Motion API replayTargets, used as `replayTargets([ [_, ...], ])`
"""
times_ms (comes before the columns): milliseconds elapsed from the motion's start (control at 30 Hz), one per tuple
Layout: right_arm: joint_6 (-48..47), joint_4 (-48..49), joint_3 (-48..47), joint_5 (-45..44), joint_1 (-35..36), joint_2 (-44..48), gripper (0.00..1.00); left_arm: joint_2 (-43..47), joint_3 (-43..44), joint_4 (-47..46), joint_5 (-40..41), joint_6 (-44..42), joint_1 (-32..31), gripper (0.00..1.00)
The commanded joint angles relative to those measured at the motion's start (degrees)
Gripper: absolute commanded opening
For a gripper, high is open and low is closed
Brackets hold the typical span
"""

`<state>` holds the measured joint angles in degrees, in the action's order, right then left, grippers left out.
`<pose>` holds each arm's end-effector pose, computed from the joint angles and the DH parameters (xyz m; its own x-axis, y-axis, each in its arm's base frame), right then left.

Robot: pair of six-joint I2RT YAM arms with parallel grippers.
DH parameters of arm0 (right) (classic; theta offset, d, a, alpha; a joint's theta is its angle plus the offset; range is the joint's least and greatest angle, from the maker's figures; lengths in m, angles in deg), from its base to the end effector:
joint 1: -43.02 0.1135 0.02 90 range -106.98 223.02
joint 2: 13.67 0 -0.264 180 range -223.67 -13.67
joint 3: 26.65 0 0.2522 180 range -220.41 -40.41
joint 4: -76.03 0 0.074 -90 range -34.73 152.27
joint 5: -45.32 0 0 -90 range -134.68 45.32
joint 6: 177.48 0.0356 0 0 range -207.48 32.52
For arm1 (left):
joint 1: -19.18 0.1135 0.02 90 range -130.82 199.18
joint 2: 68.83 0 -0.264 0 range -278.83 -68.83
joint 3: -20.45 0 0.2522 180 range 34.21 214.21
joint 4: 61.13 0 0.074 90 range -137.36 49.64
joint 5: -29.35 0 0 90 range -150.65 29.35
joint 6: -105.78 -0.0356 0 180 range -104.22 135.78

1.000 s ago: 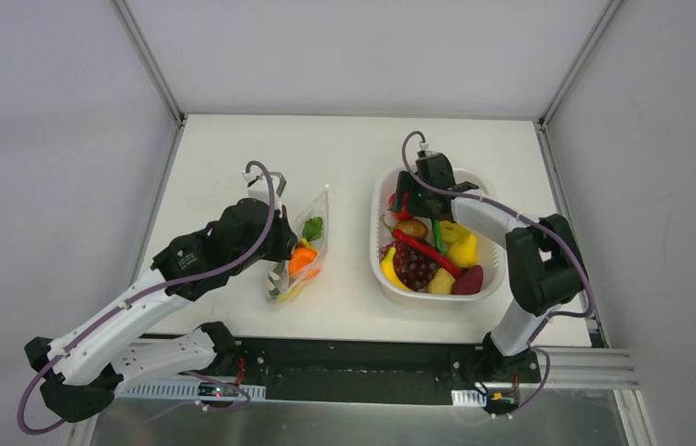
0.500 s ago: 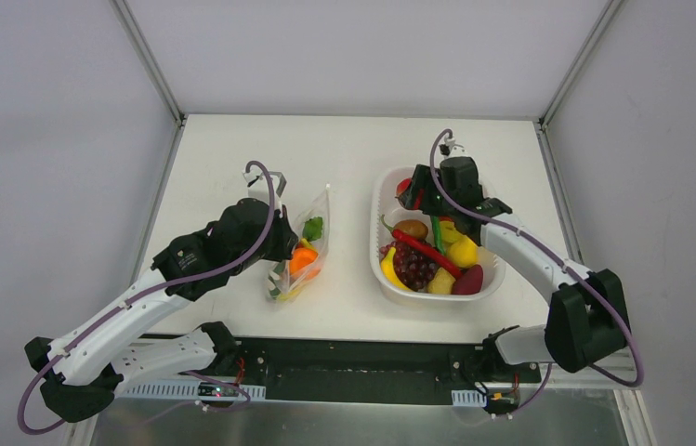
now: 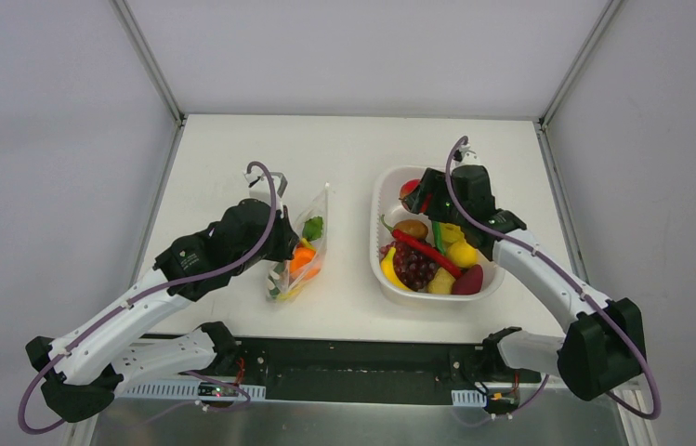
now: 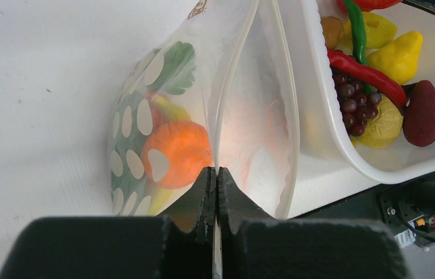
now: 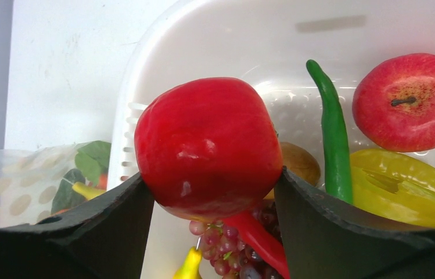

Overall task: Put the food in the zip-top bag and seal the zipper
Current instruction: Pick up the fake fruit from the bin.

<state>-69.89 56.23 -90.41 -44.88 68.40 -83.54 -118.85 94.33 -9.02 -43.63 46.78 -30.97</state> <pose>0.2517 0.1193 0.2866 -0.5050 0.0949 -0.8579 -0.2866 0.9191 0.2704 0.1209 -0.1286 0.3667 -0.5530 -0.1060 -0.8264 0.3314 0.8820 -0.3349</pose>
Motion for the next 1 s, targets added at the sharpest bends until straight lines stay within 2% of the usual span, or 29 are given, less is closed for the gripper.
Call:
replayTargets([
  [0, 2.3, 0.4, -0.1, 2.9, 0.3, 3.4, 0.52, 0.6, -0.4, -1.6, -0.2, 1.0, 0.4, 0.0],
  [400, 7.7, 2.1, 0.0, 13.6, 0.3, 9.5, 0.52, 1.1, 0.1, 0.0, 1.6, 0.6, 0.4, 0.0],
  [667, 13.5, 8.7, -0.5, 26.1, 0.9, 13.3, 0.52, 0.2, 0.8, -0.4, 1.0, 1.0, 0.4, 0.0],
  [800, 14.0, 10.6, -2.4, 29.6, 4.2, 13.2, 0.52, 0.2, 0.9, -0.4, 0.6, 1.1, 0.4, 0.0],
  [967, 11.9, 10.3, -5.4, 28.4, 10.7, 11.0, 0.52, 0.2, 1.2, -0.5, 0.4, 1.2, 0.4, 0.0],
])
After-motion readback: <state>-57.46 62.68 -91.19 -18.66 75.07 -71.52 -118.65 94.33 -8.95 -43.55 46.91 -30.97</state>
